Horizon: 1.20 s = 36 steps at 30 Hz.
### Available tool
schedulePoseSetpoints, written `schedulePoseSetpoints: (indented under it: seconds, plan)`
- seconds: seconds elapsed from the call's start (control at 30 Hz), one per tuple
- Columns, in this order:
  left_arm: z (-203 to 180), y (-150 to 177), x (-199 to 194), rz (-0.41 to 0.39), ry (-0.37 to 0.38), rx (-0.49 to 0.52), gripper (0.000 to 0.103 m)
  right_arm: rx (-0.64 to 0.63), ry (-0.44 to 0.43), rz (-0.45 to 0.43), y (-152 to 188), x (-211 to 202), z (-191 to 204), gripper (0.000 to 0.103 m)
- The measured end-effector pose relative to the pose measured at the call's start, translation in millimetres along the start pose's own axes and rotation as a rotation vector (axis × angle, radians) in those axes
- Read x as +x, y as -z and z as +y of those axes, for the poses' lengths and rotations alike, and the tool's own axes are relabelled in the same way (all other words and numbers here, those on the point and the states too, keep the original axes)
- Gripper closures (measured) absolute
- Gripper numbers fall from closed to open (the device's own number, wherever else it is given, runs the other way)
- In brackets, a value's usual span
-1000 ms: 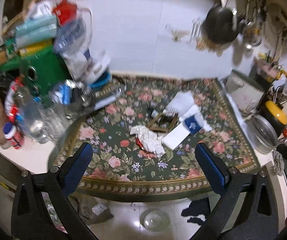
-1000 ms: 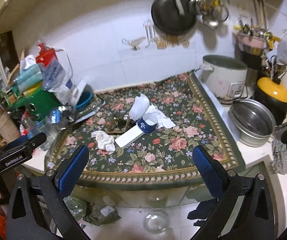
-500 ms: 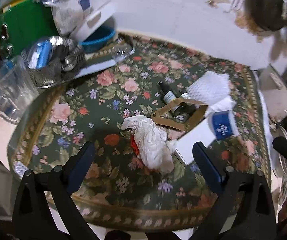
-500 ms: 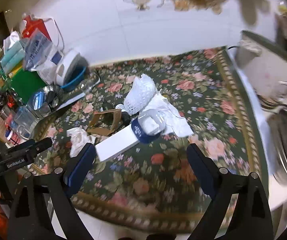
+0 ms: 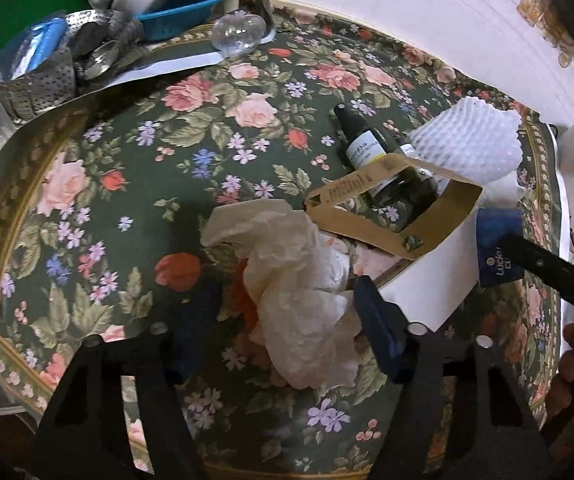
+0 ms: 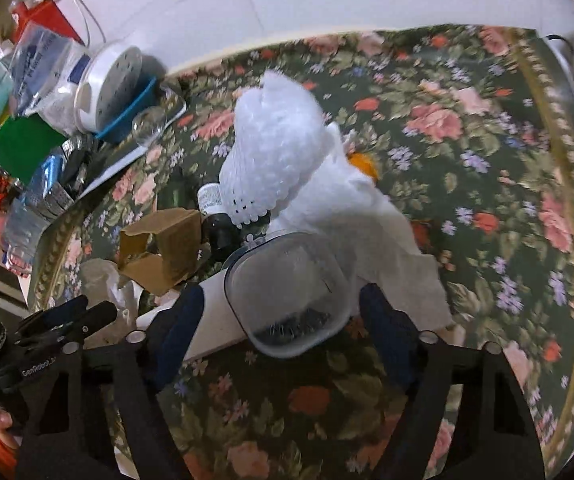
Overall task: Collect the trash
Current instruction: 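Grasp the crumpled white tissue with the left tool while the right tool grasps the clear plastic container, then carry the tissue and container down over the floor trash bin with both tools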
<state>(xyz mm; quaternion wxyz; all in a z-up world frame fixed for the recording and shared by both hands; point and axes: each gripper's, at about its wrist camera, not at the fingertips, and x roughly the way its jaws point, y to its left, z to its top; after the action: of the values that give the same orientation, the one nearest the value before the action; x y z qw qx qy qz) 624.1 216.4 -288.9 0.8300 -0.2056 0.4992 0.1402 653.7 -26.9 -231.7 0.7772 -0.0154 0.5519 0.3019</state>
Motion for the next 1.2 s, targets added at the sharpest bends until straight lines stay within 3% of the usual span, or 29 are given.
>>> schedulePoseSetpoints:
  seconds: [0.07,0.2,0.23,0.27,0.5,0.77,0.97,1.2]
  plan:
    - [0.5,-1.6,1.5,0.003,0.013,0.001,0.047,-0.007,0.003,0.007,-0.3,4.5,-0.4,0.038]
    - [2.5,-4.7,-3.7,-0.01,0.025,0.017,0.07,-0.009,0.019,-0.008,0.6,2.4,0.6,0.039]
    - [5.4,-5.7,-6.1,-0.011,0.028,0.018,0.08,-0.004,0.025,-0.014,1.3,0.4,1.9,0.039]
    - [7.3,-6.2,-7.3,-0.01,0.031,0.018,0.083,-0.001,0.029,-0.02,2.2,-1.6,3.5,0.039]
    - [26.7,-8.0,-42.0,-0.066,0.046,0.055,0.083,0.053,0.094,-0.101,15.4,-31.2,22.6,0.039]
    - [34.7,-3.7,-118.9,-0.186,0.092,0.206,0.083,0.125,0.184,-0.248,48.7,-85.0,63.7,0.039]
    - [29.2,22.8,-176.4,-0.25,0.165,0.327,0.083,0.153,0.234,-0.358,89.4,-131.7,95.5,0.039]
    - [11.4,70.9,-216.0,-0.259,0.237,0.366,0.083,0.152,0.241,-0.409,140.6,-176.5,121.5,0.039]
